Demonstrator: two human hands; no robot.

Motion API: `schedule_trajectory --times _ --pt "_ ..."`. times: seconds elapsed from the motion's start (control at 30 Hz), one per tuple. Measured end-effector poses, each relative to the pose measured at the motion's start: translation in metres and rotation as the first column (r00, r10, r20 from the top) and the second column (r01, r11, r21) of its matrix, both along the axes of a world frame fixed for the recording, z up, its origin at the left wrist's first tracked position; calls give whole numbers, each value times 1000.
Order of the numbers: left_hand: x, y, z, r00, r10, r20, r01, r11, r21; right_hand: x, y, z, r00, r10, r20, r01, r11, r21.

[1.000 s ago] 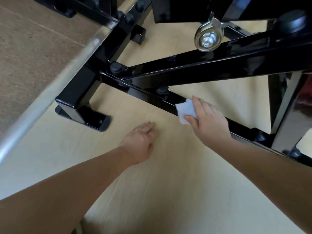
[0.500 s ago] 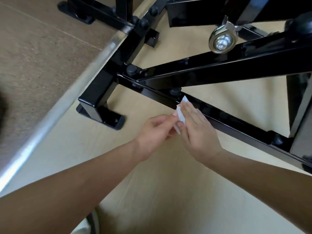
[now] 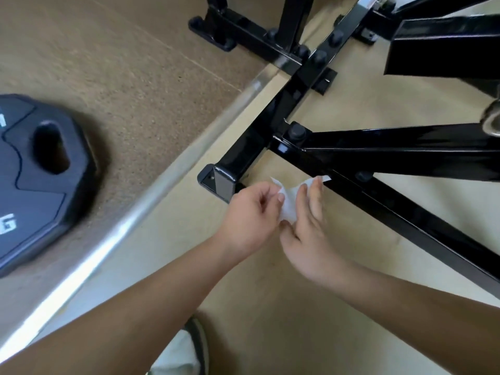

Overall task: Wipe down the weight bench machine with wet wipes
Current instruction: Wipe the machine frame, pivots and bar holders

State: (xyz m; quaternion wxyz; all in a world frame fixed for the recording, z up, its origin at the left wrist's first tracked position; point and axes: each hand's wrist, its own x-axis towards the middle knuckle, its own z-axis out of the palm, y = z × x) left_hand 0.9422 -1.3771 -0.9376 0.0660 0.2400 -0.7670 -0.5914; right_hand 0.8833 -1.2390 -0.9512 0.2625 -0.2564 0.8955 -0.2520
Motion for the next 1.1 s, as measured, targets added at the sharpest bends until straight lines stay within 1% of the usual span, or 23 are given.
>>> schedule_trajectory --times 0.1,0.17,0.23,0.3,0.37,0.47,0.5,0.53,0.57,0.6,0.63,0.67,0.7,0.73,0.77,0.8,0.87,0.9,0.97,1.0,1.03,1.07,1.1 --pt "-3 -33 10 999 -39 -26 33 978 -208 -15 -20 3 995 55 -88 -64 992 -112" --pt "-7 -56 19 999 4 -46 -18 956 -294 -14 -35 6 977 126 -173 -157 971 -178" --pt "-10 -74 26 992 95 -86 -117 943 -310 -10 -48 4 945 177 -275 -241 946 -217" --pt "-11 -88 28 980 173 -102 -196 928 -315 -14 -61 1 925 194 -326 -278 932 -233" --pt "-10 -101 24 975 218 -48 -221 920 -324 -23 -71 -2 916 195 -352 -289 927 -238" --pt "-5 -115 13 956 281 88 -253 937 -239 -33 -79 -5 885 234 -403 -351 904 -245" --pt "-2 -116 12 948 302 98 -264 921 -286 -37 -80 -6 867 250 -431 -379 893 -244" --pt "1 -114 12 950 310 44 -266 873 -408 -41 -79 -6 848 263 -461 -405 881 -243" --pt "3 -110 14 962 270 -42 -250 807 -534 -44 -78 -4 842 266 -469 -418 872 -256" --pt "3 -103 16 974 185 -128 -224 754 -617 -46 -78 -2 858 257 -444 -407 868 -284" --pt "2 -95 16 982 85 -166 -175 736 -654 -49 -77 1 889 230 -395 -369 872 -322" --pt "-3 -87 17 988 -2 -155 -102 744 -660 -53 -77 5 920 187 -344 -315 876 -365" --pt "-10 -79 18 993 -63 -101 -19 754 -657 -58 -77 10 941 138 -310 -262 874 -409" --pt "-19 -71 17 995 -96 7 78 758 -648 -64 -75 14 951 94 -295 -222 870 -440" --pt "-31 -66 16 983 -97 157 177 735 -654 -71 -73 17 953 65 -295 -197 874 -445" --pt "-45 -65 14 954 -69 293 255 700 -667 -78 -71 20 947 48 -318 -187 886 -423" --pt "-75 -70 12 894 -56 445 370 653 -661 -88 -69 26 906 48 -421 -211 913 -349" --pt "-88 -75 7 875 -84 477 423 614 -667 -90 -69 29 859 71 -506 -255 918 -304" --pt "-105 -83 -5 847 -167 505 512 512 -690 -90 -69 31 712 156 -685 -376 908 -185" --pt "-106 -84 -8 833 -188 521 541 475 -694 -91 -69 30 640 192 -744 -406 907 -115" --pt "-100 -84 -7 819 -190 542 561 466 -684 -94 -68 28 577 223 -785 -395 918 -30" --pt "-90 -83 -4 813 -186 551 568 456 -685 -95 -69 26 525 254 -813 -351 934 65" --pt "-75 -81 -1 815 -192 547 568 451 -688 -95 -70 23 490 283 -824 -296 944 149"
